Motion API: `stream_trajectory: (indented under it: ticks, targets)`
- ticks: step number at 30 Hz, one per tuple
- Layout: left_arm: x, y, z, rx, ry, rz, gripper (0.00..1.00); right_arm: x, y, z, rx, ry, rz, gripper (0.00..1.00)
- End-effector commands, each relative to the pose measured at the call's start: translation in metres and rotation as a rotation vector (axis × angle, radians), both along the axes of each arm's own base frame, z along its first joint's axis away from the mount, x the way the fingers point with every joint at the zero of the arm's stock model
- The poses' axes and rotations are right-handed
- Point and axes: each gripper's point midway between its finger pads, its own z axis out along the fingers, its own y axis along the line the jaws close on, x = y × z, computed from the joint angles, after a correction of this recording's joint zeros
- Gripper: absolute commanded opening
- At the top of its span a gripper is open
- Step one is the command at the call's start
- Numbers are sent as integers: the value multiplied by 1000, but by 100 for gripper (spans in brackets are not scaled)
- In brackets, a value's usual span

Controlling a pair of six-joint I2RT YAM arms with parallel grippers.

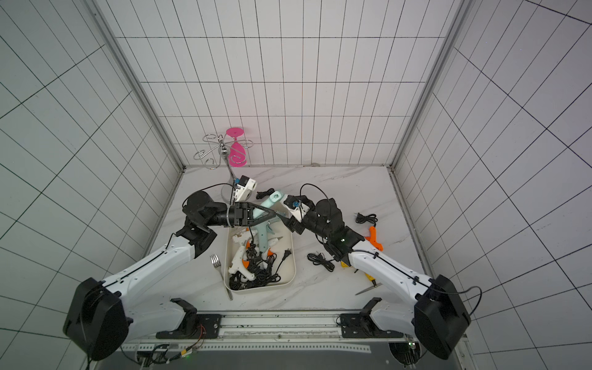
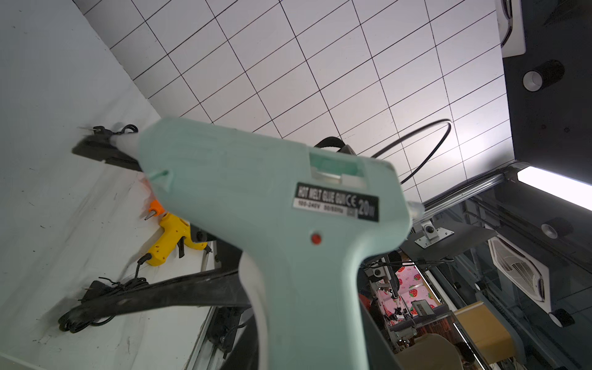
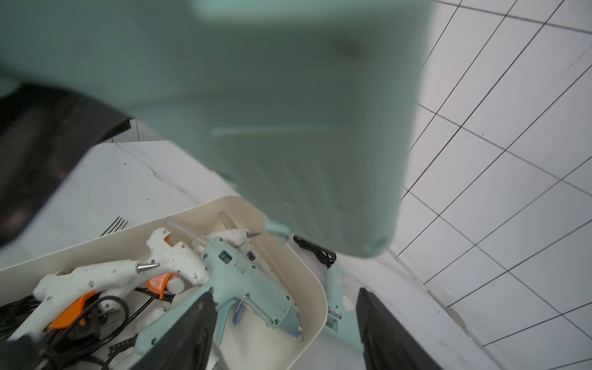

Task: Put the hot melt glue gun into the storage box
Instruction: Pick up the hot melt adhesive gun from the center of the board, then place the hot melt adhesive gun in the storage box.

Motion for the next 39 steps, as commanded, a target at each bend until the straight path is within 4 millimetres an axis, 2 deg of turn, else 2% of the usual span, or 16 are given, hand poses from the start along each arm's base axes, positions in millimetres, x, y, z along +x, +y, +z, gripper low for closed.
stream_trajectory:
  ticks: [1,4,8,11,14,17,20,21,22,24,25,26,29,31,34,39]
  targets:
    - [-7,-1,2,-18,-7,-16,14,11,-1,37,125,-154,-85,72]
    - [-7,-3,0,-15,1,-18,14,11,4,47,150,-189,-88,72]
    - [-6,-3,-4,-6,5,-9,14,15,-3,60,191,-237,-169,70]
    - [-6,-4,-6,1,8,-8,14,10,-6,66,210,-246,-156,69]
    - [-4,-5,-8,5,10,-12,14,2,0,69,207,-251,-105,69]
    - [-1,-5,-9,8,14,-12,14,-4,4,68,193,-254,-70,57]
    - [1,-4,-11,13,19,-8,15,-9,4,69,182,-274,-62,32]
    - [2,-4,-12,19,21,-6,18,-10,3,70,177,-281,-64,26]
    - [3,-3,-15,28,28,-1,27,-11,3,70,176,-283,-65,22]
    - [7,-1,-17,49,14,17,70,-10,3,67,145,-270,-65,17]
    - [10,2,-15,60,-1,35,95,-9,3,63,121,-255,-70,16]
    - [14,6,-17,95,-8,70,99,-5,2,58,92,-233,-87,15]
    - [24,25,-13,280,-145,235,99,3,-6,39,-21,-173,-129,12]
    - [31,46,-9,421,-275,376,99,8,-17,31,-64,-116,-159,12]
    - [39,81,-13,616,-402,541,99,13,-31,20,-119,-4,-151,12]
    - [52,134,-23,861,-481,781,99,5,-27,-12,-324,107,-39,12]
